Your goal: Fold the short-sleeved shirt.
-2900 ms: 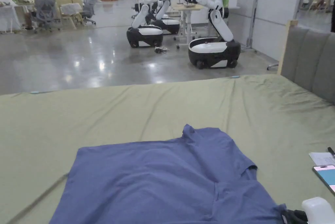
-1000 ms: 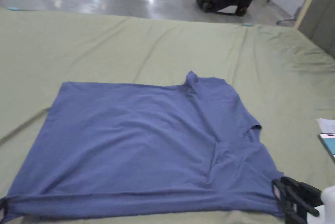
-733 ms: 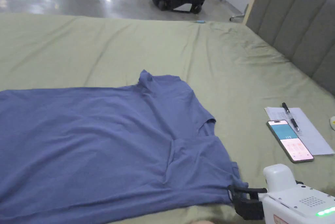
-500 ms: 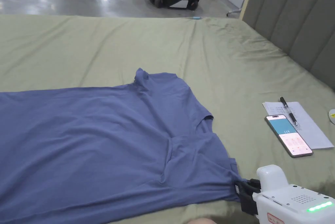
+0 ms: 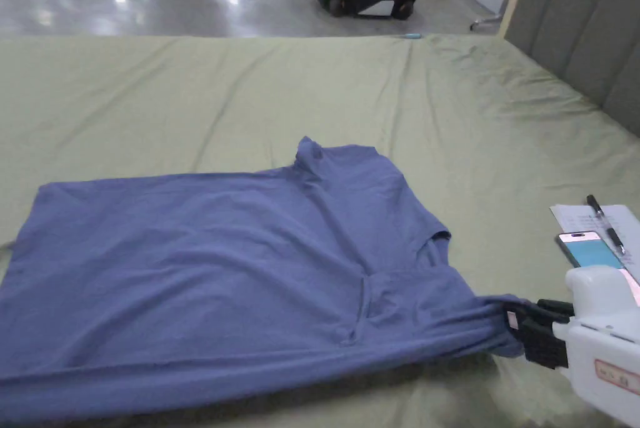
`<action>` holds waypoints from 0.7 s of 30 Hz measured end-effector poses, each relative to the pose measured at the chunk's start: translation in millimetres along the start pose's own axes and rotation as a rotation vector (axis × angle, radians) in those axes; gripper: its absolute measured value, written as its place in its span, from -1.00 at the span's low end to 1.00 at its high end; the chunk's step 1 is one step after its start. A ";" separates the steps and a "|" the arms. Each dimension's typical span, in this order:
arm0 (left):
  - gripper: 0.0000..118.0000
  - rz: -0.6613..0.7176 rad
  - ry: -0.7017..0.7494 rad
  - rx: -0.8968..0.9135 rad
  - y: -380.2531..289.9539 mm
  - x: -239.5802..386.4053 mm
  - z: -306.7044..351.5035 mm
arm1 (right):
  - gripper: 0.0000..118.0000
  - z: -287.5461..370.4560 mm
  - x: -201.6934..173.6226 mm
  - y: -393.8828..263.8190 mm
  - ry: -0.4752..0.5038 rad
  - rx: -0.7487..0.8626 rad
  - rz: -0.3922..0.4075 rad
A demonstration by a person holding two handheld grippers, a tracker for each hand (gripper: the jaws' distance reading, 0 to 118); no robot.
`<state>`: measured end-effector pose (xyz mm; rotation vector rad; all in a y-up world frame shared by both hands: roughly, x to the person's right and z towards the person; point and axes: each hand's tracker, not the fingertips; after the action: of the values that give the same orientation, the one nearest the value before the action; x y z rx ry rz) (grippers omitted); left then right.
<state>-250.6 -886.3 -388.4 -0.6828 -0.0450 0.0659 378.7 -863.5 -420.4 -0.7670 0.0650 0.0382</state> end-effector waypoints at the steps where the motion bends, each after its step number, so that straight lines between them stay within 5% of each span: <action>1: -0.97 0.006 -0.009 -0.018 11.7 -4.6 -10.2 | -0.85 -9.9 4.1 13.3 0.000 -0.014 0.011; 6: -0.97 0.008 -0.039 -0.081 66.9 -16.6 -63.5 | -0.85 -65.4 18.8 66.8 0.040 -0.086 -0.004; 10: -0.97 0.043 -0.053 -0.164 92.2 -19.6 -112.0 | -0.85 -116.0 18.3 87.7 -0.016 -0.187 0.053; 19: -0.96 -0.006 -0.016 -0.332 81.2 -22.8 -191.2 | -0.81 -177.0 21.4 73.7 -0.051 -0.272 0.060; 21: -0.62 0.014 0.020 -0.291 78.5 -11.9 -169.7 | 0.10 -171.1 28.0 73.3 -0.144 -0.254 0.007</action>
<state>-255.3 -933.2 -569.7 -0.9744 -0.0308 0.0670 394.8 -929.3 -596.1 -1.0159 -0.0756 0.1097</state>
